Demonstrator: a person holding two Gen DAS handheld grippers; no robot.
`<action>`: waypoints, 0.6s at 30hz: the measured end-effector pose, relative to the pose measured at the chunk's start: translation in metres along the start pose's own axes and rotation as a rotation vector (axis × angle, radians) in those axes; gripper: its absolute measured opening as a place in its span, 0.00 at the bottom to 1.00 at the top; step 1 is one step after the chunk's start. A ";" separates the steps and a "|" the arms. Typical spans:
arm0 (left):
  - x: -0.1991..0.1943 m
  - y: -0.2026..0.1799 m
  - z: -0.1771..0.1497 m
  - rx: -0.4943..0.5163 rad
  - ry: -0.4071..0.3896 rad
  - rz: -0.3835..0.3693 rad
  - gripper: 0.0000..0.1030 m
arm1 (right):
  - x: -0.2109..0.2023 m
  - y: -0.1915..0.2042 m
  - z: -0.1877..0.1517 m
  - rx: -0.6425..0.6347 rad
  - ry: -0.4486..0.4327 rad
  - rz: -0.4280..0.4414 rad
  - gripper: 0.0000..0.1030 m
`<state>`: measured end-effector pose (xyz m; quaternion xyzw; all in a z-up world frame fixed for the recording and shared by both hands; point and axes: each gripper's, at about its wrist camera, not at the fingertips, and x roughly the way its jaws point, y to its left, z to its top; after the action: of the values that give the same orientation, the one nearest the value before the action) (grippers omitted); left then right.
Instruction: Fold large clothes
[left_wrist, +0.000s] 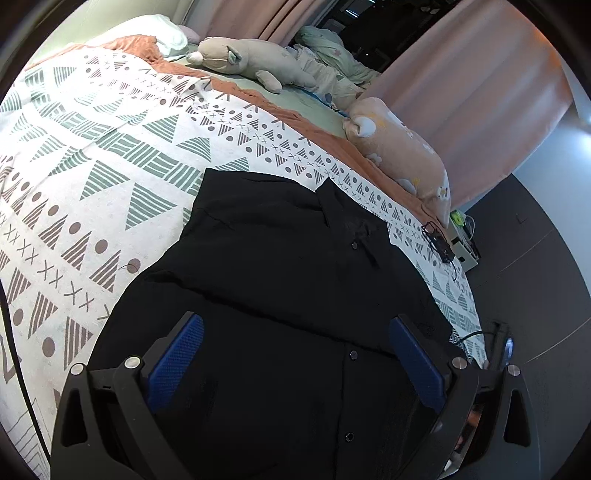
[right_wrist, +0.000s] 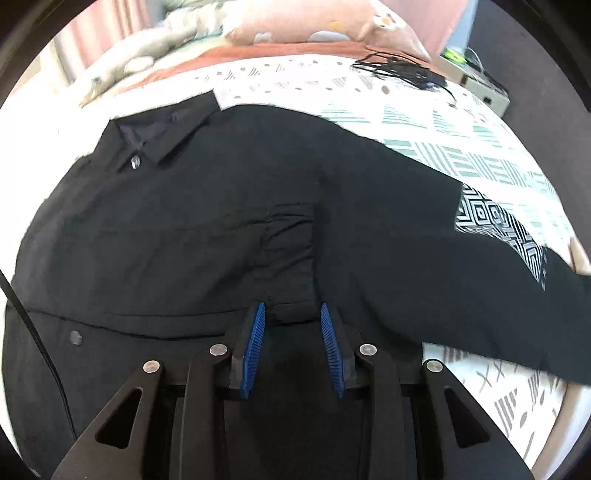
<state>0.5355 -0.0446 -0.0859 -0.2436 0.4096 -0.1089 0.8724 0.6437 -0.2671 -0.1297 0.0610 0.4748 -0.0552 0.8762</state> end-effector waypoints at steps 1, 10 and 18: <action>0.001 -0.003 -0.001 0.009 0.003 -0.001 1.00 | -0.007 -0.003 -0.002 0.032 -0.011 0.017 0.38; 0.004 -0.043 -0.013 0.115 0.017 -0.045 1.00 | -0.074 -0.080 -0.031 0.185 -0.119 0.058 0.87; 0.010 -0.073 -0.028 0.193 0.035 -0.074 1.00 | -0.112 -0.144 -0.099 0.376 -0.180 0.010 0.87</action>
<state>0.5208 -0.1205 -0.0705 -0.1713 0.4033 -0.1841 0.8798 0.4783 -0.3894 -0.0972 0.2205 0.3755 -0.1439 0.8886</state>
